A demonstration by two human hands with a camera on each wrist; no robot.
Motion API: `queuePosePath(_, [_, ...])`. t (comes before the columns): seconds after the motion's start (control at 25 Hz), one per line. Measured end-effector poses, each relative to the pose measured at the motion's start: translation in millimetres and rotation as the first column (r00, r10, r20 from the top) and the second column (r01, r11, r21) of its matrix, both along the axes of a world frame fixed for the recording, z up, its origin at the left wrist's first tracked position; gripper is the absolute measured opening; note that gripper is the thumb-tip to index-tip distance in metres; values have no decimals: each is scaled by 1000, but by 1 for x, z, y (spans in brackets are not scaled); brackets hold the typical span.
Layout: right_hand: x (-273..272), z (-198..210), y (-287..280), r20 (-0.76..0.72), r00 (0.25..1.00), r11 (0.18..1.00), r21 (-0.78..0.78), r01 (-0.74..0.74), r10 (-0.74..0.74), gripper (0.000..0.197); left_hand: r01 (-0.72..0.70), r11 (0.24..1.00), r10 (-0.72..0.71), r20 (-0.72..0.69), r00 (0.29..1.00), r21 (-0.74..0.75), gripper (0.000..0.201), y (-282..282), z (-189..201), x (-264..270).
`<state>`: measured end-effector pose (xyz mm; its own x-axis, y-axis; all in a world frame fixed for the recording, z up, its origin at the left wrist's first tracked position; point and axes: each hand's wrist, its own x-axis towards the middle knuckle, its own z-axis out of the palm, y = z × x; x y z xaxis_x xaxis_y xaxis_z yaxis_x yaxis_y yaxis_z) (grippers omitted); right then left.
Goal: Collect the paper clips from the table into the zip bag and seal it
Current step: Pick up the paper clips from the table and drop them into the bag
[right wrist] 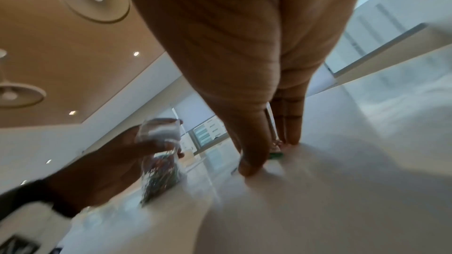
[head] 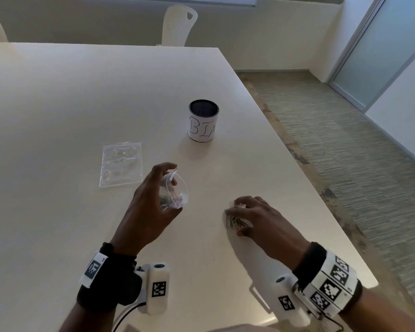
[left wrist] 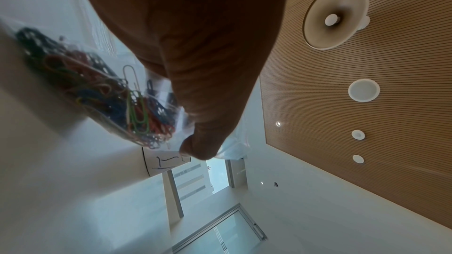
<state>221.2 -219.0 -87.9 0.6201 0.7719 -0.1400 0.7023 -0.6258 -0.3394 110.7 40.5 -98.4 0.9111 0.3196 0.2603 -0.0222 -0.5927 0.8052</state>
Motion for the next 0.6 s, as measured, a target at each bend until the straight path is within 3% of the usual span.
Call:
queuePosePath(0.24, [-2,0,21,93,993,997,-3,-74,74,16,7,1000,-7,3,1000,-1,71,0,-1,-1])
queuePosePath(0.44, [13,12,35,10,995,994,-26,-103,103,21,-1,1000,1,-12,1000,-21,72,0,-1,-1])
queuePosePath(0.6, [35,10,33,-106,994,998,48,-26,31,15,-1,998,1,-4,1000,-55,70,-1,0,-1])
